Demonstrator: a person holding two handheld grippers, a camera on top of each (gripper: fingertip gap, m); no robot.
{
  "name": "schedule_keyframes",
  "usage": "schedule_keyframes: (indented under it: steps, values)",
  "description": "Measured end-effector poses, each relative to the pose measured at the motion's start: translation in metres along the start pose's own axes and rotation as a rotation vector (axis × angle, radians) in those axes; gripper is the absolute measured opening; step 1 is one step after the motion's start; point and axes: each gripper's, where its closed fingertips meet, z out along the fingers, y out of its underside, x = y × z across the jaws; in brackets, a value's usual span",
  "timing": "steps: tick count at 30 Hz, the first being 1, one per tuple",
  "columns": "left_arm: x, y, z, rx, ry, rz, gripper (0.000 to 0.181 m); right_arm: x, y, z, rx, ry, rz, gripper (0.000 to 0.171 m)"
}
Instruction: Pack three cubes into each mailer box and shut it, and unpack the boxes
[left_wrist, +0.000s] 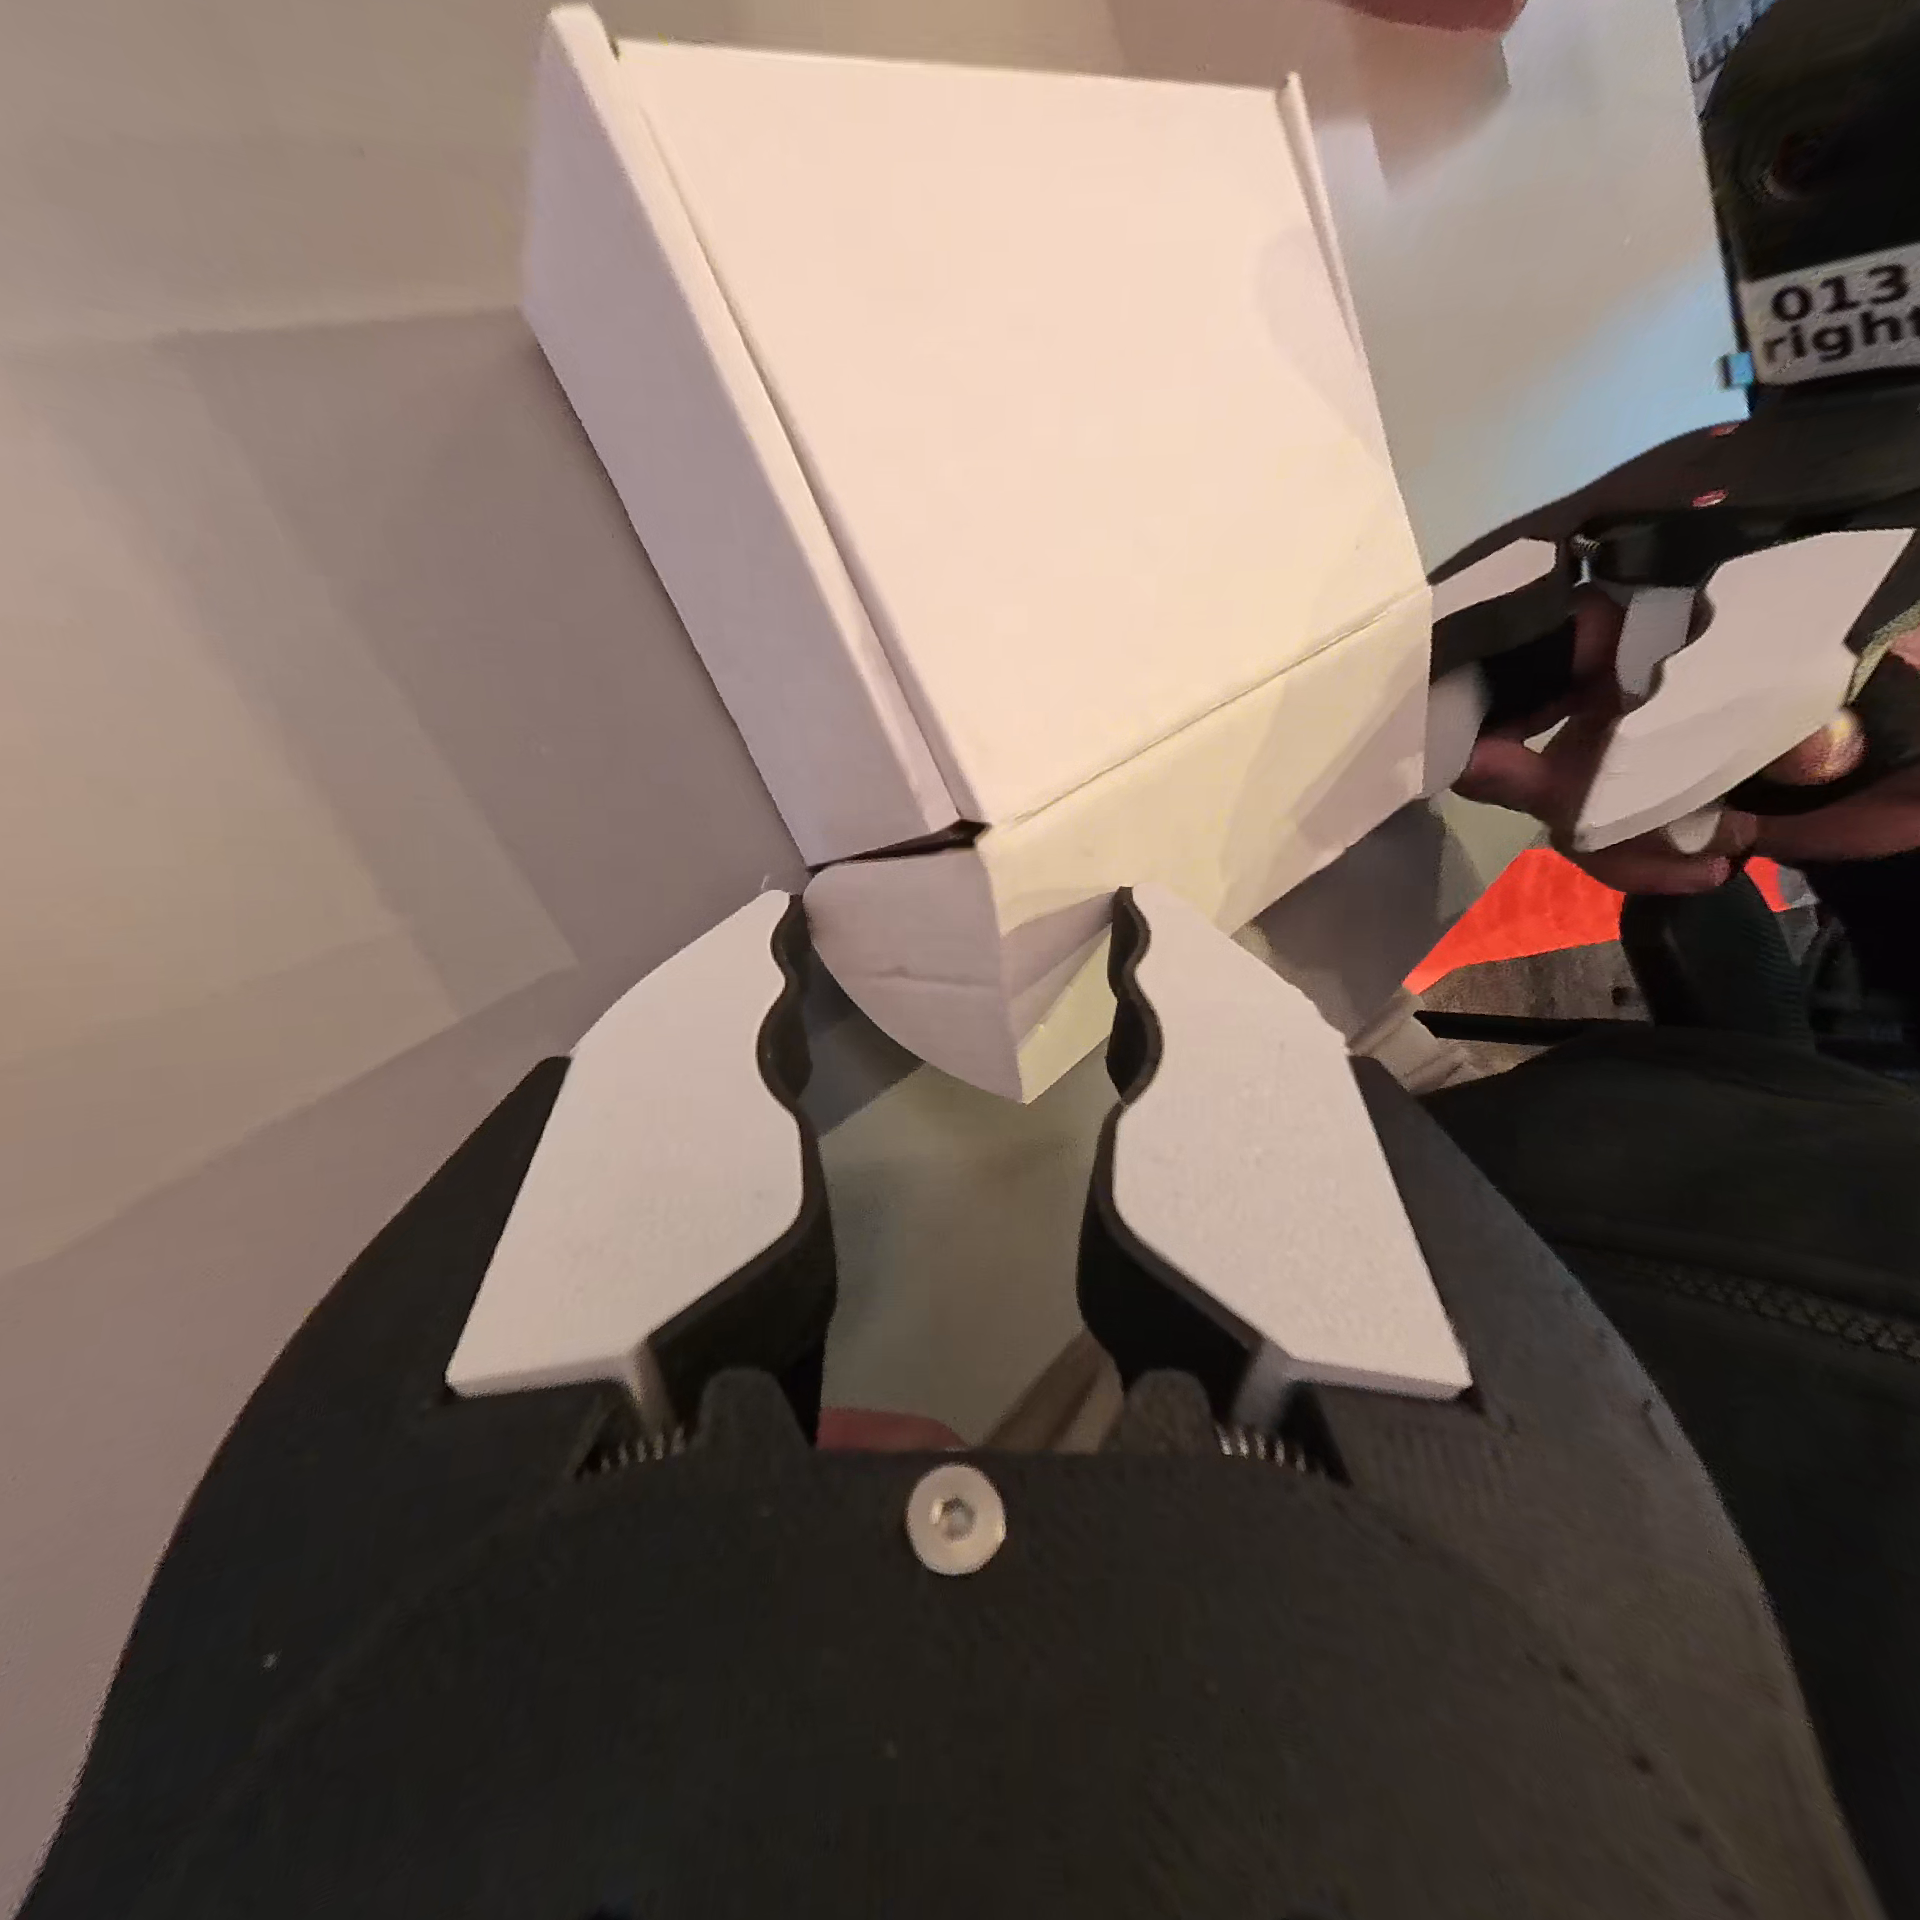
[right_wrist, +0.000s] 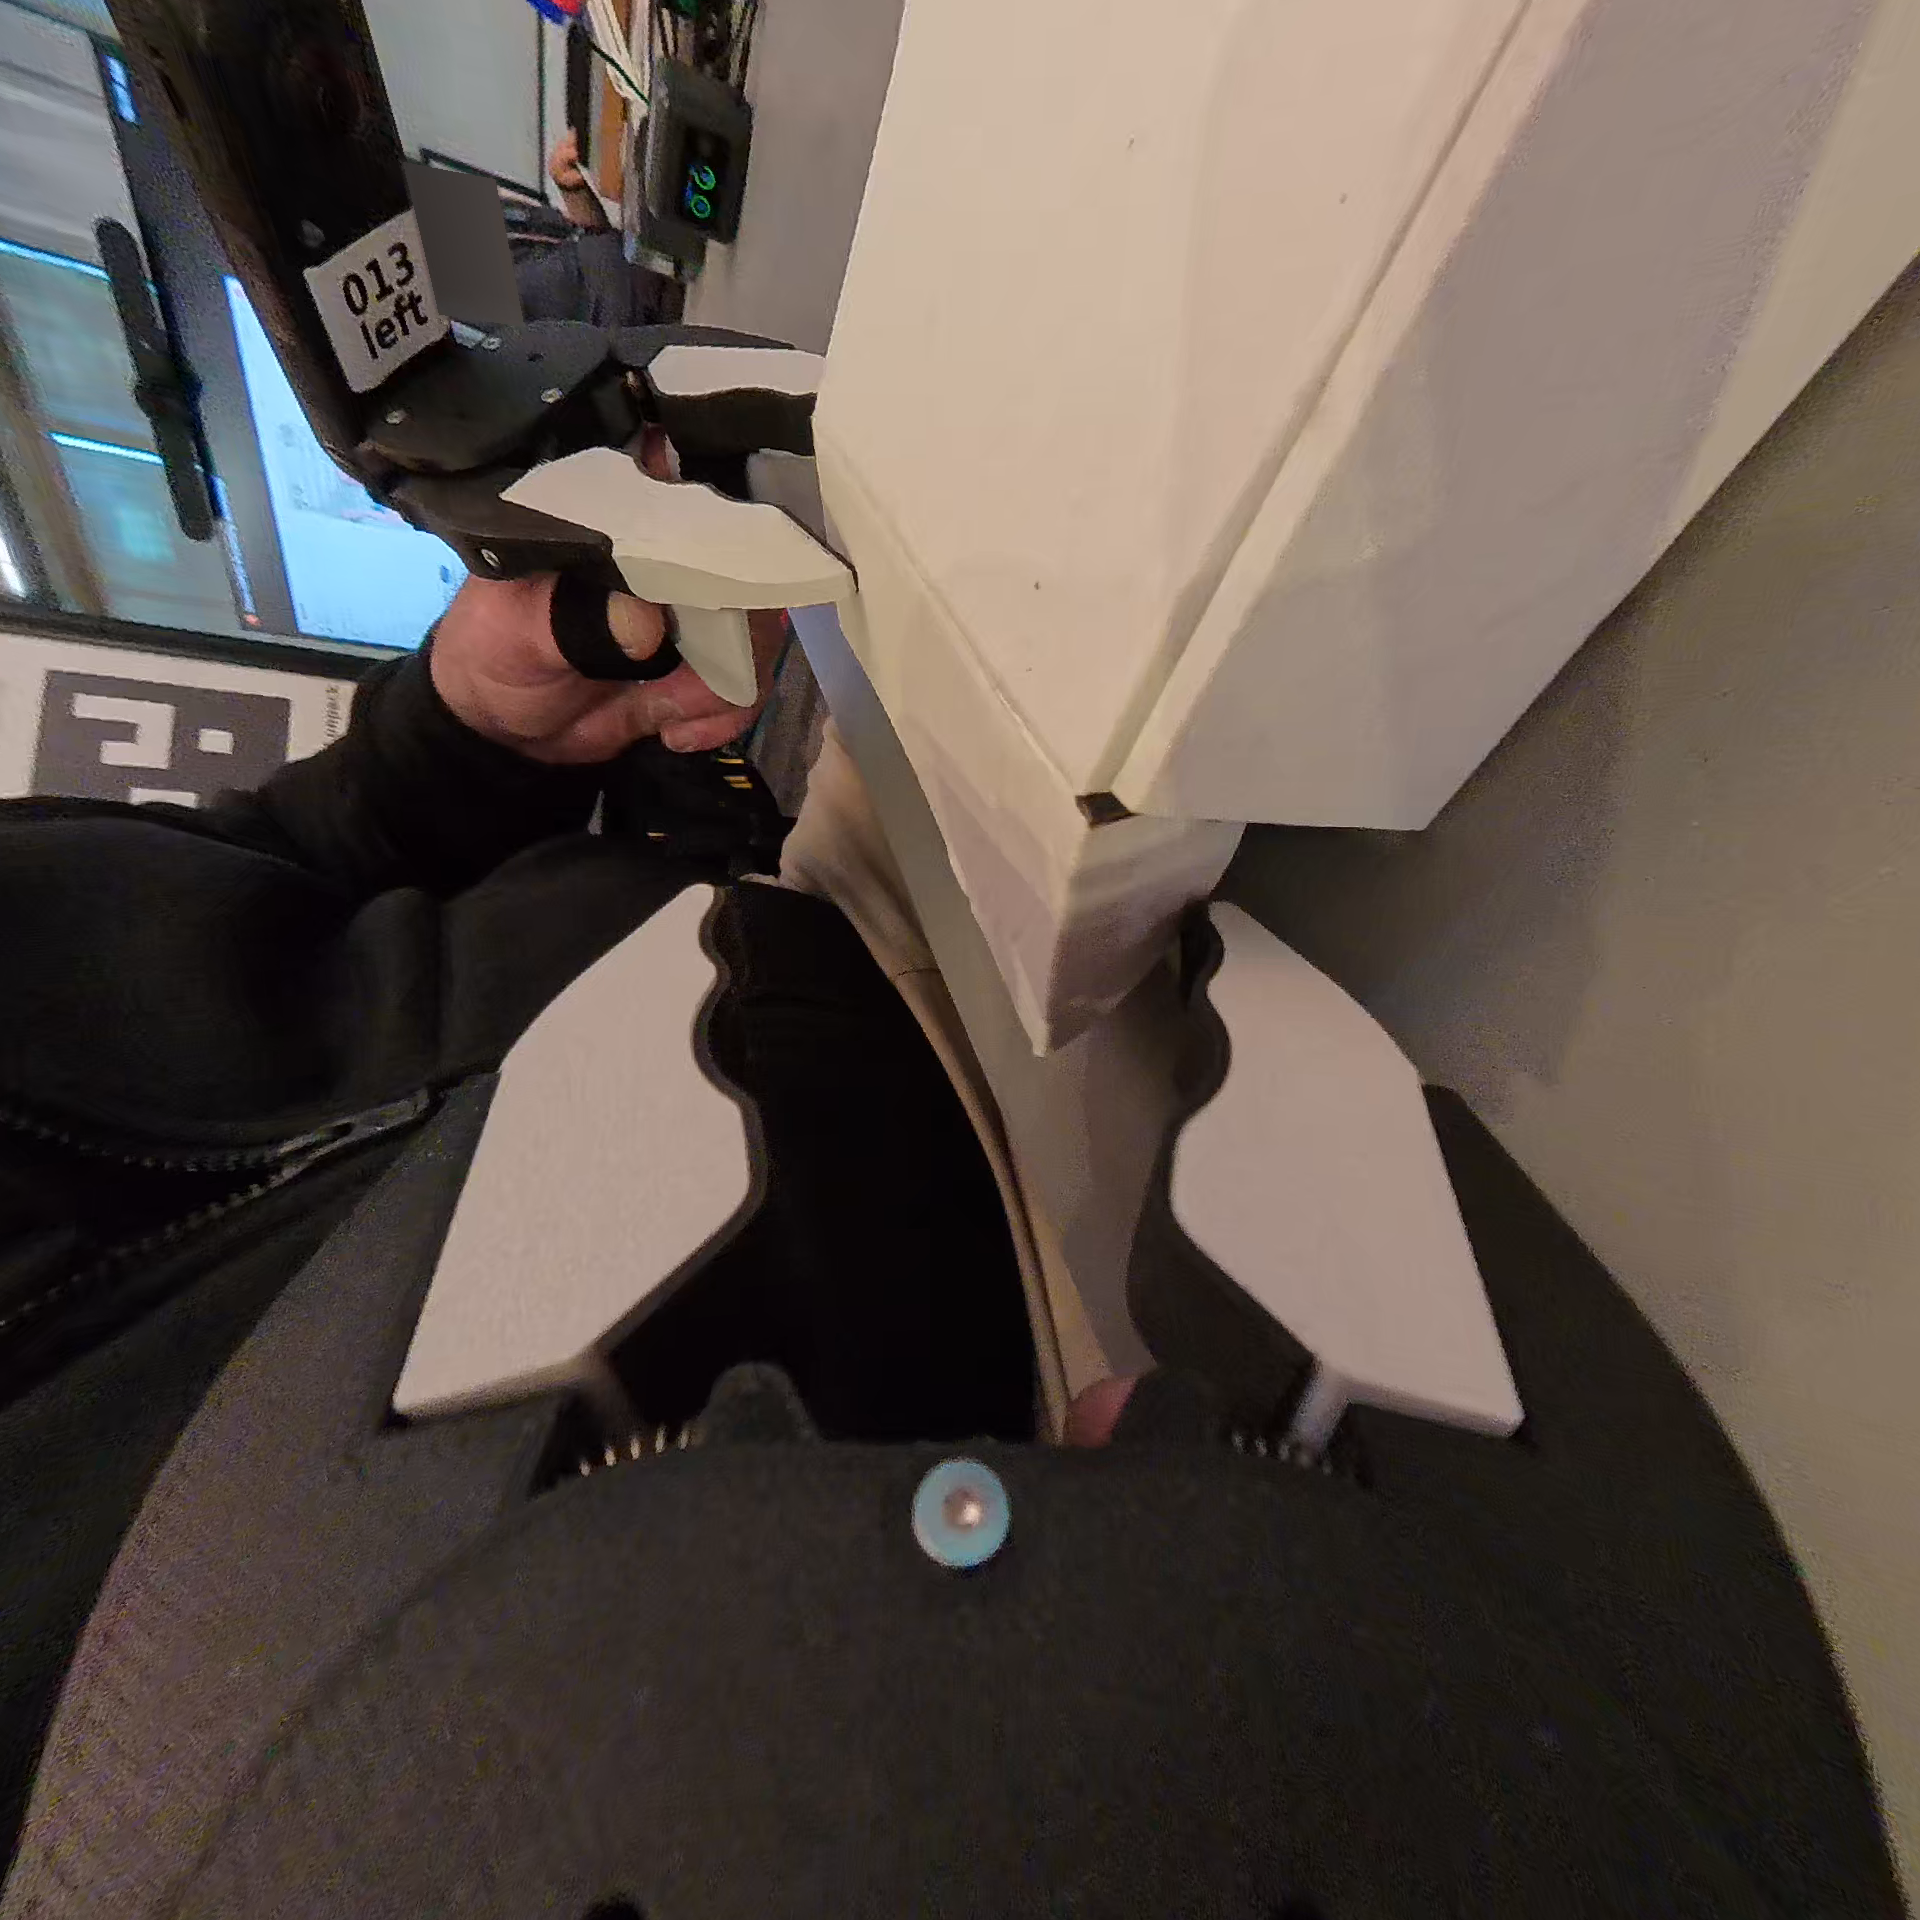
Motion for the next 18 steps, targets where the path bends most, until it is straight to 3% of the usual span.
schedule_keyframes:
  steps: [9,14,18]
  values:
    - [-0.001,-0.016,-0.015,0.056,0.007,0.018,0.051,0.005,0.003,-0.003,-0.015,0.021,-0.022,0.081]
    - [0.012,-0.062,-0.041,0.119,-0.05,0.28,0.043,-0.004,0.003,0.003,-0.016,-0.035,-0.013,0.08]
    - [0.02,-0.078,-0.027,0.017,-0.054,0.464,0.049,-0.004,0.001,0.002,0.0,-0.035,-0.017,0.079]
